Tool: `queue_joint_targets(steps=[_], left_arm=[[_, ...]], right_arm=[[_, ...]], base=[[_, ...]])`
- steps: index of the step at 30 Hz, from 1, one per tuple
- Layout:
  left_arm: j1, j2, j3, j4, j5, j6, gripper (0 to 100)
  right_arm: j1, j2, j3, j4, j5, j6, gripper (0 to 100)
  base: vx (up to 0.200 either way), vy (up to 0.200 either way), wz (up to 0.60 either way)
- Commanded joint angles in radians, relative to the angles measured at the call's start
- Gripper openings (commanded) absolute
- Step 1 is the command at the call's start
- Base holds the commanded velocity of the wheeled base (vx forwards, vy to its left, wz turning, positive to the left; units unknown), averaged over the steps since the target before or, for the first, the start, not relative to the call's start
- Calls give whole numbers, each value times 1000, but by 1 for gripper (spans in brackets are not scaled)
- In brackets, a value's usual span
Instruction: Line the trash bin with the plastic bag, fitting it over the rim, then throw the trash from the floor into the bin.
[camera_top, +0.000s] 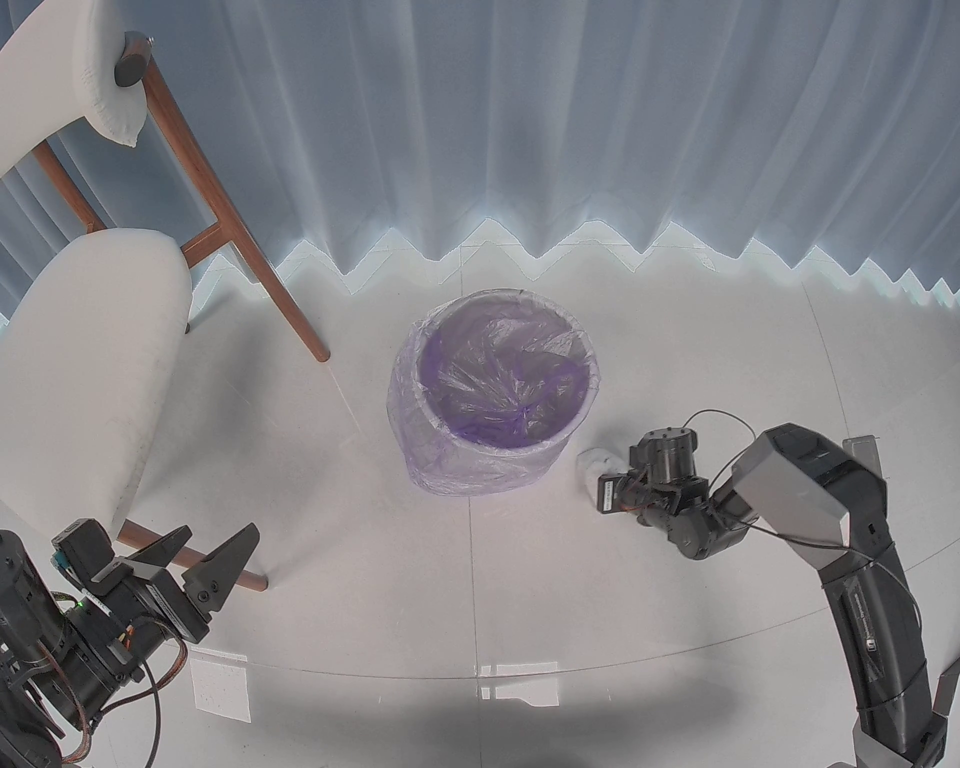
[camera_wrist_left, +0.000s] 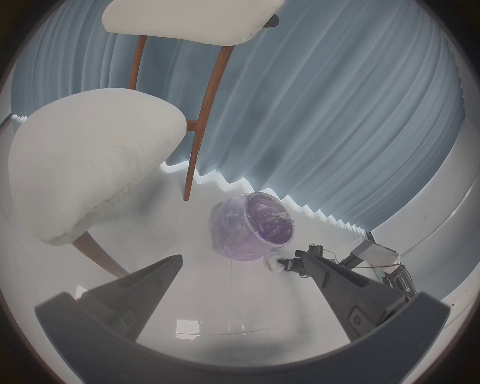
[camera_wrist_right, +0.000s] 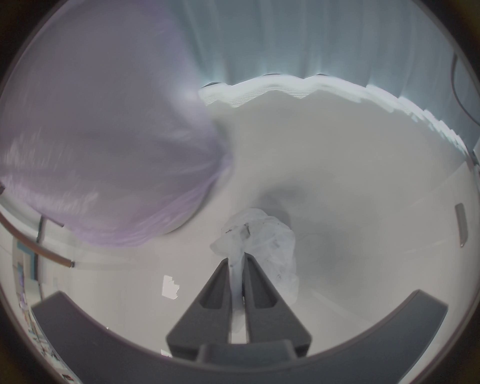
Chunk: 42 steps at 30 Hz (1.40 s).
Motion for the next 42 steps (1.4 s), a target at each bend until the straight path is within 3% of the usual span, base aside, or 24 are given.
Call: queue_joint_targets(steps=[1, 2, 4, 7, 10, 19, 25, 32, 42], left_arm=[[0, 3, 18, -2, -1, 4, 100], [0, 3, 18, -2, -1, 4, 100], [0, -1, 18, -13, 1, 4, 100], [4, -6, 18, -11, 2, 4, 100], [29, -15, 18, -14, -1, 10, 100], [82, -54, 13, -20, 1, 88, 100], [109, -74, 8, -20, -1, 108, 100], [155, -95, 5, -20, -1, 108, 100], [190, -118, -15, -19, -1, 134, 100]], right_arm=[[-89, -166, 91, -5, 5, 14, 0], [-89, -166, 91, -5, 5, 14, 0], [-147, -335, 271, -40, 22, 37, 0], [-162, -426, 373, -148, 81, 35, 0], [-150, -481, 395, -251, 104, 32, 0], [-63, -657, 427, -350, 102, 29, 0], [54, -622, 420, -571, 136, 24, 0], [180, -571, 361, -602, 194, -14, 0], [189, -321, 202, -778, 196, -74, 0]], base=[[0, 0, 0], [0, 0, 0], [0, 0, 0], [0, 0, 0], [0, 0, 0], [0, 0, 0], [0, 0, 0], [0, 0, 0], [0, 0, 0]])
